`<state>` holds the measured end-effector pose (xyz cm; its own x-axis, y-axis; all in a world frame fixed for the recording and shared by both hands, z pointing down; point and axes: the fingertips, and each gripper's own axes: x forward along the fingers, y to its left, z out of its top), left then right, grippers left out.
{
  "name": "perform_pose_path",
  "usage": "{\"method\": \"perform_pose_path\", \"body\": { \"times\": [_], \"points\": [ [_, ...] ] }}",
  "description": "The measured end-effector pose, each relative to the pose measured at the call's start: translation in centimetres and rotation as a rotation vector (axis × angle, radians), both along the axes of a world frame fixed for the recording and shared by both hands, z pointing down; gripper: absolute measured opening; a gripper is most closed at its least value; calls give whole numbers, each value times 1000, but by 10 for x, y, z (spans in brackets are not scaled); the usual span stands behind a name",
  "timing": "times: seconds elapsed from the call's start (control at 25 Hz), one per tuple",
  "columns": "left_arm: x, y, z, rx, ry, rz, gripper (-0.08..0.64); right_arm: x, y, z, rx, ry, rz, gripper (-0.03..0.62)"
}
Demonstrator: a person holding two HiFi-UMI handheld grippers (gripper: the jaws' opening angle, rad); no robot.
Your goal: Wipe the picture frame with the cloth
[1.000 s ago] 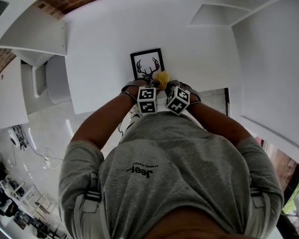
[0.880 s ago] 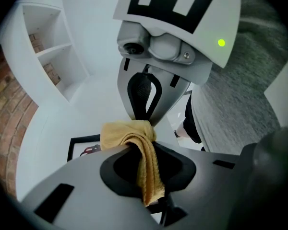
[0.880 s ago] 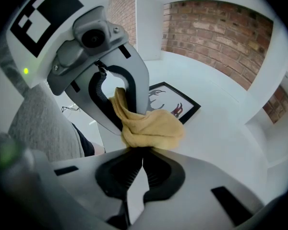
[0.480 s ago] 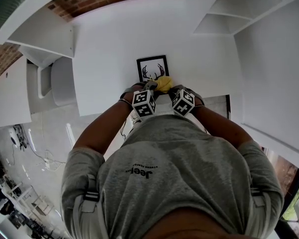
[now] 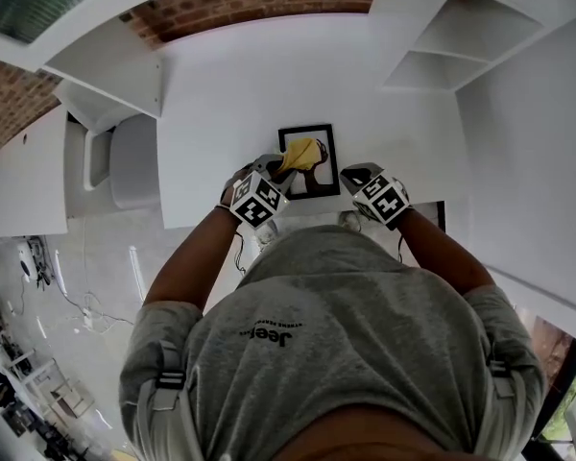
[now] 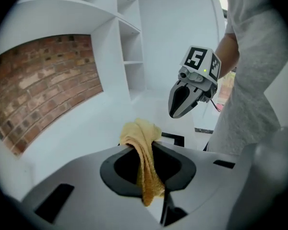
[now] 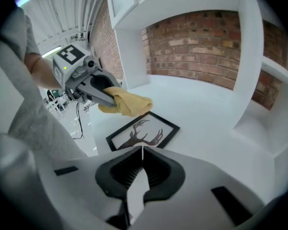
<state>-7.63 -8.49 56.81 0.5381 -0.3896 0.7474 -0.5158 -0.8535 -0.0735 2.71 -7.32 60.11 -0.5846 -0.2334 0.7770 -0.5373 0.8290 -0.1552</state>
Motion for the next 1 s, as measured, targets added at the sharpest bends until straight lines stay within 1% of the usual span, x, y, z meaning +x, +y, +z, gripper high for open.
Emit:
{"method": "perform_pose_path", "body": {
  "times": [0.16,0.36,0.56,0.76,0.88,1.0],
  "points": [
    [-22,-10,-17,13,58,-107,66,11,-27,-24,42,-89,70,20],
    [-46,-19,-38,34,125,-215,66,25,-54,-53,89,-171,146,20],
    [-70,-29,-59,36,244,-344,66,37,-76,-85,109,-308,238,20],
    [-99,-34,-75,17,381,-489,66,55,-91,-109,91,-466,360,20],
    [-117,-35,-81,3,441,-560,66,70,-101,-117,83,-541,449,20],
    [-132,-37,-81,-11,489,-626,66,83,-111,-125,114,-608,514,20]
  ]
}}
